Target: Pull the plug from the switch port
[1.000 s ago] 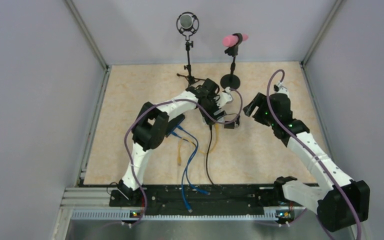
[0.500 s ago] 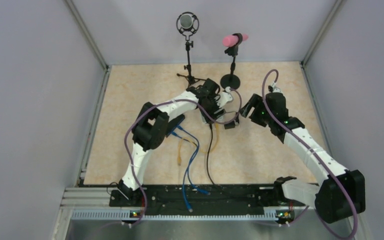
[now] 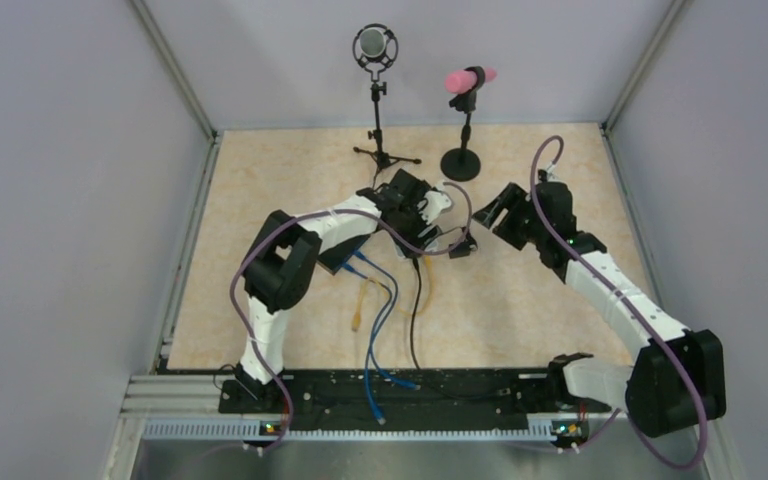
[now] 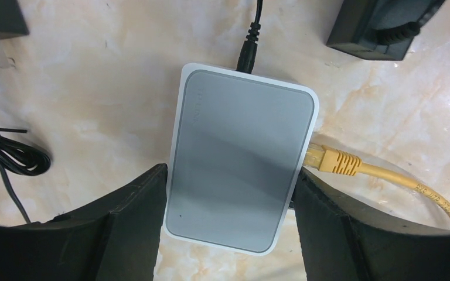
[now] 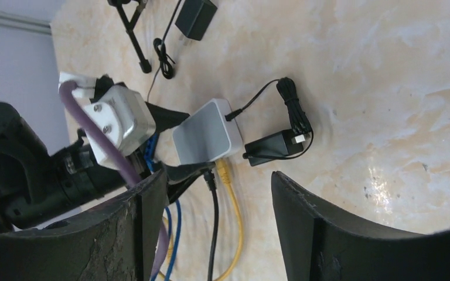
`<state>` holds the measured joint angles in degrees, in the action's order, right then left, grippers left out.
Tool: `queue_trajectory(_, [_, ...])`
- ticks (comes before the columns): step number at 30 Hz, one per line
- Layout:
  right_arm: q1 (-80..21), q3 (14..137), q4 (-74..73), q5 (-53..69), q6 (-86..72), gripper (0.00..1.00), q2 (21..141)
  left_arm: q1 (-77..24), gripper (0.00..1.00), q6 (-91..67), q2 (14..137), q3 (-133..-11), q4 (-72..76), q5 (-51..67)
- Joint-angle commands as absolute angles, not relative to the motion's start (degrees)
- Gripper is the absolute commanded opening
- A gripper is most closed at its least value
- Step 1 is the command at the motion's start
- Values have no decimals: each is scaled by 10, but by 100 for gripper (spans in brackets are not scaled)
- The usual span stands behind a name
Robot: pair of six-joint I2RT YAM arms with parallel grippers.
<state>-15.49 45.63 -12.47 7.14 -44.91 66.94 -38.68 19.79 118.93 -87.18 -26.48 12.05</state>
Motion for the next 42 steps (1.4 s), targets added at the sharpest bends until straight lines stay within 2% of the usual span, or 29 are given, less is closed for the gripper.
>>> queue_trajectory(1, [-126, 430, -63, 114, -511, 64, 678, -389, 29, 149, 1153, -816, -241, 162])
queue_trajectory(6, [-94, 395, 8, 179, -565, 63, 699, -389, 31, 122, 1125, -771, -174, 176])
queue_trajectory(15, [-87, 419, 79, 267, -587, 61, 794, -390, 35, 116, 1132, -770, -171, 182])
queue_trajectory(21, [-88, 447, 109, 312, -598, 55, 862, -390, 35, 117, 1128, -763, -171, 176])
queue_trajectory(29, [-132, 443, 115, 302, -597, 50, 870, -390, 34, 106, 1115, -737, -156, 163])
queue_trajectory(32, [-153, 438, 116, 289, -606, 44, 873, -390, 34, 109, 1113, -725, -158, 156])
queue_trajectory(42, [-171, 464, 123, 255, -584, 43, 962, -389, 34, 100, 1103, -700, -143, 150])
